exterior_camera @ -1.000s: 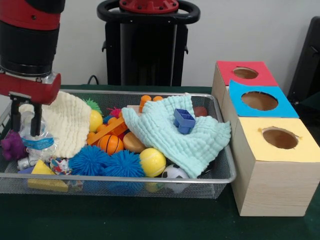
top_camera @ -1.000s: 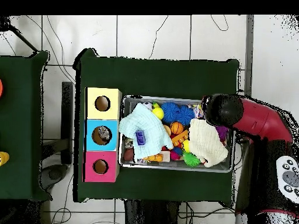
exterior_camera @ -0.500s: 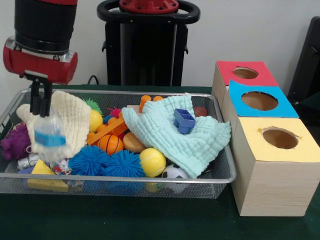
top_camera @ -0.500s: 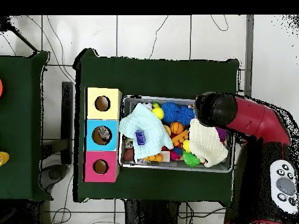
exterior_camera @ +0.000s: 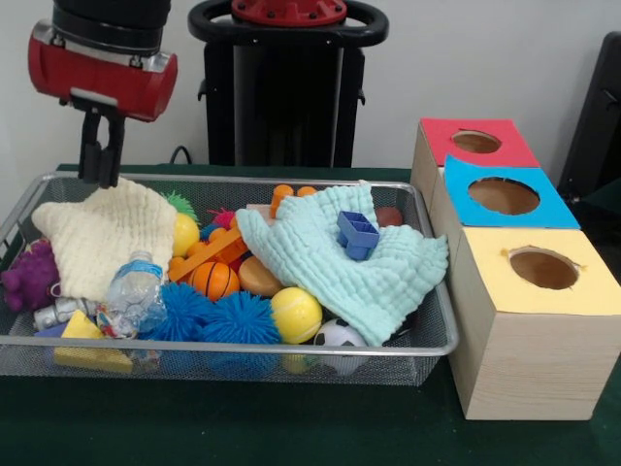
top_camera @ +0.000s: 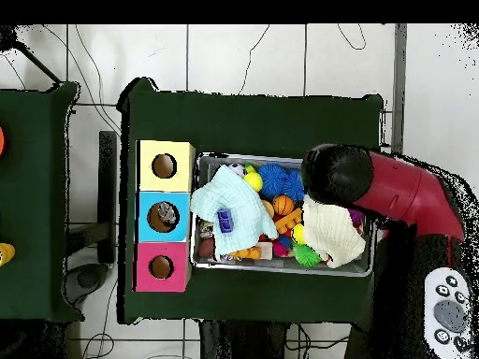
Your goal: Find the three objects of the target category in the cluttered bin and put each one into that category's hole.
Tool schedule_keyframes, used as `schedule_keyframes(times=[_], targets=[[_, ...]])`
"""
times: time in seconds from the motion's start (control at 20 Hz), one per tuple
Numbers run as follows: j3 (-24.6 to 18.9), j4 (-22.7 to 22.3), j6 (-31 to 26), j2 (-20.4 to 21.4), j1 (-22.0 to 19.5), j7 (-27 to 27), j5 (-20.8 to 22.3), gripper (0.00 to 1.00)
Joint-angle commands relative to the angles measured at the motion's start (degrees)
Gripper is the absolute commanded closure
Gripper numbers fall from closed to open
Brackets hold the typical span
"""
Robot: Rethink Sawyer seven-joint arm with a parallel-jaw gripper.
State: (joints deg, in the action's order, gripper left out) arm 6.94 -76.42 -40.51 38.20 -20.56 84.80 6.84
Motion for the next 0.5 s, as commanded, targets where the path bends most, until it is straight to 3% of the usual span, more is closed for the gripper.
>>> schedule_keyframes(times=[0.05, 0.25, 0.3, 0.5], targets=[[1.3, -6.3, -7.4, 0.7, 1.7, 13.9, -3.1, 1.0], [0.4, -6.4, -4.9, -1.1, 0.1, 12.2, -4.2, 1.0], [-0.1, -6.9, -4.2, -1.1, -0.5, 11.2, -4.9, 0.0], [-3.2, -9.1, 0.7, -1.8, -4.2, 7.5, -5.7, 0.0]])
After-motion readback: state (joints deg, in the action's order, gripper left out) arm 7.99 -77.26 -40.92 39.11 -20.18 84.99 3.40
